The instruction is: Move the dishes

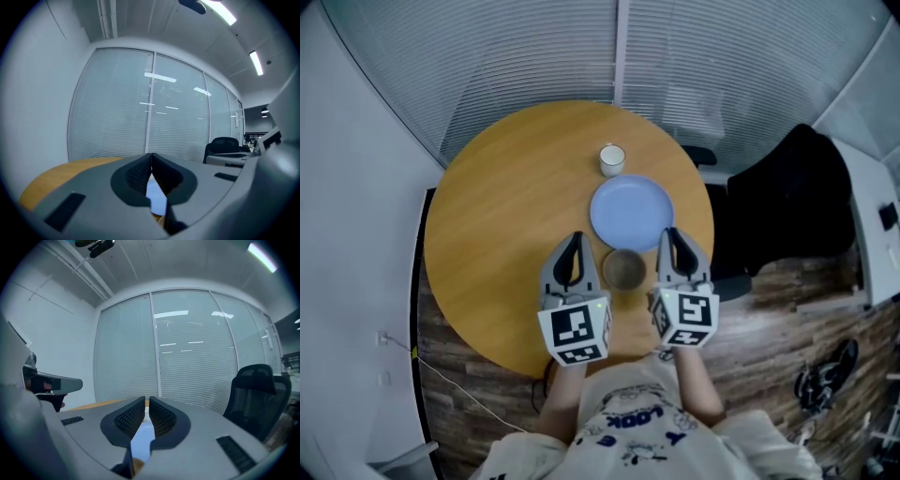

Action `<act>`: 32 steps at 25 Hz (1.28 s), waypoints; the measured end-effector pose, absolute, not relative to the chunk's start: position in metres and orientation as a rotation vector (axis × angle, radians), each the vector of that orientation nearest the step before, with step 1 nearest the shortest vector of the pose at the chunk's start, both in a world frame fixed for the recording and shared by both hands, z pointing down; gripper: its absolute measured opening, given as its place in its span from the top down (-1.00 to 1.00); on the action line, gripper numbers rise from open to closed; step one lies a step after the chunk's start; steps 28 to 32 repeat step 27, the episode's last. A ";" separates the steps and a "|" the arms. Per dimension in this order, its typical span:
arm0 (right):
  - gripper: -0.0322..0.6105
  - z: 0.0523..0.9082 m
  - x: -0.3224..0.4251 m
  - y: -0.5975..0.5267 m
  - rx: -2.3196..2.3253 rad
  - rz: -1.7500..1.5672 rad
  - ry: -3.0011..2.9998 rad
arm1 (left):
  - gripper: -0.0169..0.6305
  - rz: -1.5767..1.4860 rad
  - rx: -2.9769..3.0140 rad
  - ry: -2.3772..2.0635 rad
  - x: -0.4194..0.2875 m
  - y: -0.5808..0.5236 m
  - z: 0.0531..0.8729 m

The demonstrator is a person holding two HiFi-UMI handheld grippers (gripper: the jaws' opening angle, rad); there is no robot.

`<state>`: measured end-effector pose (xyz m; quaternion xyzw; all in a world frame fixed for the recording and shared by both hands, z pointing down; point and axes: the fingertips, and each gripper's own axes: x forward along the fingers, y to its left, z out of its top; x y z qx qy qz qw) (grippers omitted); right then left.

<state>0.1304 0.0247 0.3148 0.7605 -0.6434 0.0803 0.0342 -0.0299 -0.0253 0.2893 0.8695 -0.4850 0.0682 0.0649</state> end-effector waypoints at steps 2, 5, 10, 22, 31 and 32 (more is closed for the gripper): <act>0.81 0.313 0.129 0.027 2.342 0.237 -1.986 | 0.94 0.203 2.635 -1.464 -0.029 -0.023 0.286; 0.82 0.317 0.134 0.032 2.350 0.235 -1.961 | 0.94 0.198 2.643 -1.462 -0.027 -0.020 0.284; 0.82 0.317 0.132 0.036 2.349 0.229 -1.946 | 0.93 0.191 2.643 -1.464 -0.029 -0.017 0.282; 0.82 0.310 0.133 0.037 2.345 0.202 -1.954 | 0.94 0.192 2.652 -1.461 -0.025 -0.016 0.279; 0.82 0.307 0.136 0.037 2.354 0.188 -1.956 | 0.93 0.198 2.653 -1.458 -0.022 -0.017 0.282; 0.82 0.307 0.136 0.037 2.354 0.188 -1.956 | 0.93 0.198 2.653 -1.458 -0.022 -0.017 0.282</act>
